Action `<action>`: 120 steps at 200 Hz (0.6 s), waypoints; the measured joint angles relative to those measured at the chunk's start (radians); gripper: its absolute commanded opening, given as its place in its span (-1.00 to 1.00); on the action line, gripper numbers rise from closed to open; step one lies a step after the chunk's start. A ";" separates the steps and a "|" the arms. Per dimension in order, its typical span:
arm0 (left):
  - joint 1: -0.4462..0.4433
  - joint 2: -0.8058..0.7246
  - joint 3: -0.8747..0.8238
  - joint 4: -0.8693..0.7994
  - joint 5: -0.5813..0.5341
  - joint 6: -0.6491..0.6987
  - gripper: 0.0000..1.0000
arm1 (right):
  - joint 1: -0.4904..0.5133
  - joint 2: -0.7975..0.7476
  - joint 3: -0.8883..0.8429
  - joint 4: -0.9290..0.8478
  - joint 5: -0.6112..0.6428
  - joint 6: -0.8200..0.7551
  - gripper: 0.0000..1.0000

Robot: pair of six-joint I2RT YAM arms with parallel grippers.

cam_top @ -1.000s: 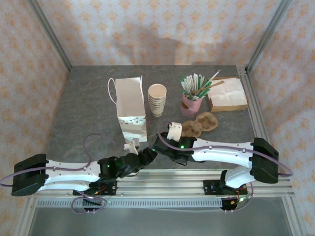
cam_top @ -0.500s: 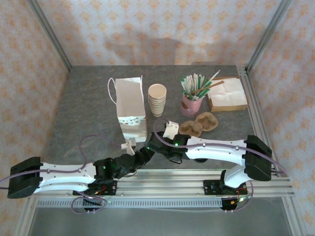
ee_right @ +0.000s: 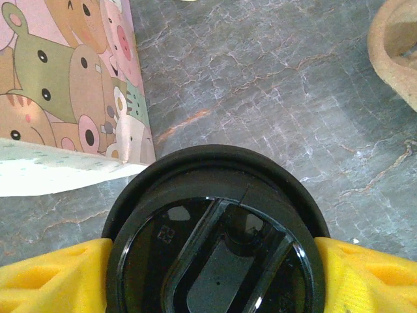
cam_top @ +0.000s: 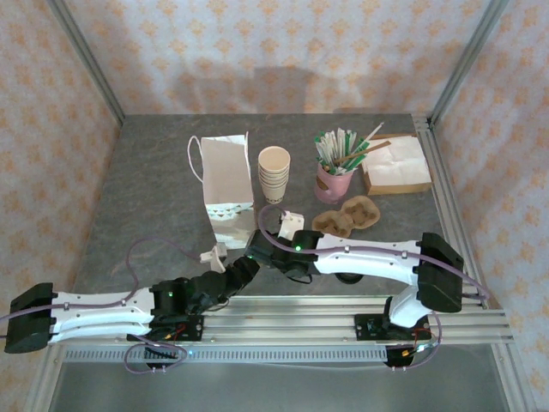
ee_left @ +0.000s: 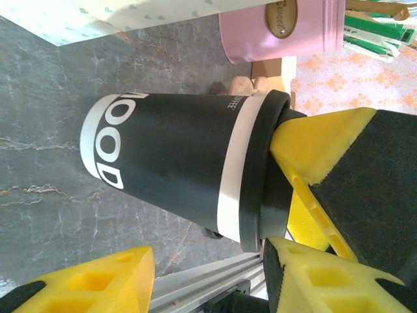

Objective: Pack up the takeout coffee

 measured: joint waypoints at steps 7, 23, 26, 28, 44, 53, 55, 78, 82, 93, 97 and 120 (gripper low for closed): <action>0.000 -0.002 0.000 -0.008 0.000 0.000 -0.03 | 0.000 0.001 0.003 -0.002 0.000 -0.003 0.60; 0.000 -0.002 0.000 -0.017 -0.003 0.000 -0.03 | 0.000 0.003 0.011 -0.009 -0.003 -0.008 0.67; 0.000 -0.002 0.000 -0.018 -0.003 0.000 -0.03 | 0.000 0.004 0.013 -0.009 -0.003 -0.011 0.68; 0.000 -0.002 0.000 -0.019 -0.003 0.000 -0.03 | 0.000 0.005 0.014 -0.010 -0.003 -0.013 0.68; 0.000 -0.002 0.000 -0.022 -0.003 0.000 -0.03 | 0.000 0.007 0.031 -0.014 -0.004 -0.021 0.72; 0.000 -0.002 0.000 -0.025 -0.003 0.001 -0.03 | 0.000 0.007 0.039 -0.015 -0.004 -0.024 0.74; 0.000 -0.002 0.000 -0.027 -0.003 0.001 -0.03 | 0.000 0.007 0.041 -0.015 -0.003 -0.026 0.75; 0.000 -0.002 0.000 -0.039 -0.004 0.001 -0.03 | 0.000 0.007 0.055 -0.015 -0.003 -0.031 0.77; 0.000 -0.002 0.000 -0.040 -0.004 0.001 -0.03 | 0.000 0.007 0.057 -0.015 -0.003 -0.032 0.77; 0.000 -0.002 0.000 -0.046 -0.004 0.002 -0.03 | 0.000 0.007 0.060 -0.015 -0.003 -0.038 0.80; 0.000 -0.002 0.001 -0.051 -0.004 0.002 -0.02 | 0.000 0.006 0.061 -0.015 -0.002 -0.040 0.81; 0.000 -0.002 0.016 -0.096 -0.006 0.010 -0.02 | 0.000 0.003 0.064 -0.016 0.007 -0.049 0.82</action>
